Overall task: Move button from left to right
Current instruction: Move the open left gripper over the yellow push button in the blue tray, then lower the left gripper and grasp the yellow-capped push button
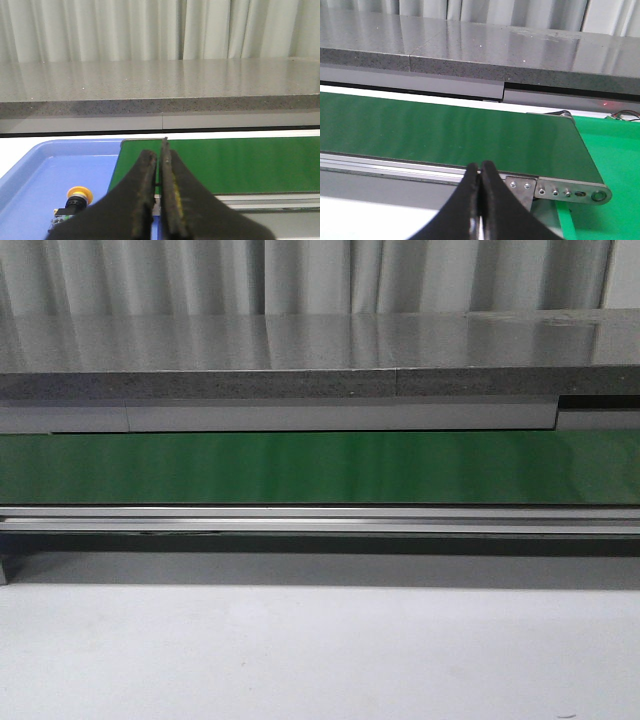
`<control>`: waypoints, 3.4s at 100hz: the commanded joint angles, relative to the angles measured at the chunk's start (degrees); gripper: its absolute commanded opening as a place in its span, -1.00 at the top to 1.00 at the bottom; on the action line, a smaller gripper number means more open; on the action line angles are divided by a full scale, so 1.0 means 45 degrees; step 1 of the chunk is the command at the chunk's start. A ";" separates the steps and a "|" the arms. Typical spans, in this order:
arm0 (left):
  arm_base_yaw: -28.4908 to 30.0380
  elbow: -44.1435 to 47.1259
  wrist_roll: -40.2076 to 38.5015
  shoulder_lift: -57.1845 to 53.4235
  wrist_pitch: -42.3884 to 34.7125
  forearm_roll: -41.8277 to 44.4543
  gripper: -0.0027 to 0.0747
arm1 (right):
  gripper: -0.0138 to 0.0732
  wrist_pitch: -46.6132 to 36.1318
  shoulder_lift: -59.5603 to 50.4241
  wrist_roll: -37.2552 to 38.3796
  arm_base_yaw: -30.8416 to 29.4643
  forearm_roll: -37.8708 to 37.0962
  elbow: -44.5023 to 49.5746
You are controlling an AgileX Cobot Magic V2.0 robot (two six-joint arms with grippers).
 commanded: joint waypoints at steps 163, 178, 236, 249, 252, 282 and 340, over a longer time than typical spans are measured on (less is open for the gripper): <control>0.0014 -0.9792 -0.0142 0.9172 0.9682 0.0242 0.92 | 0.96 -0.1009 -0.0136 0.0025 -0.0039 -0.0035 0.0008; 0.0014 -0.9792 -0.0142 0.9245 0.9682 0.0242 0.62 | 0.96 -0.1009 -0.0136 0.0025 -0.0039 -0.0035 0.0008; 0.0305 -1.0240 -0.0142 1.0122 0.9729 0.1011 -0.40 | 0.96 -0.1009 -0.0136 0.0025 -0.0039 -0.0035 0.0008; 0.1120 -1.1276 -0.0142 1.1592 0.9968 0.1175 -0.40 | 0.96 -0.1009 -0.0136 0.0025 -0.0039 -0.0035 0.0008; 0.1315 -1.1511 -0.0142 1.1923 0.9968 0.1175 -0.40 | 0.96 -0.1009 -0.0136 0.0025 -0.0039 -0.0035 0.0008; 0.3470 -1.4007 0.0327 1.5812 0.9942 0.1126 -0.40 | 0.96 -0.1009 -0.0136 0.0025 -0.0039 -0.0035 0.0008; 0.4328 -1.5903 0.1066 2.1123 0.9806 0.0266 -0.40 | 0.96 -0.1009 -0.0136 0.0025 -0.0039 -0.0035 0.0008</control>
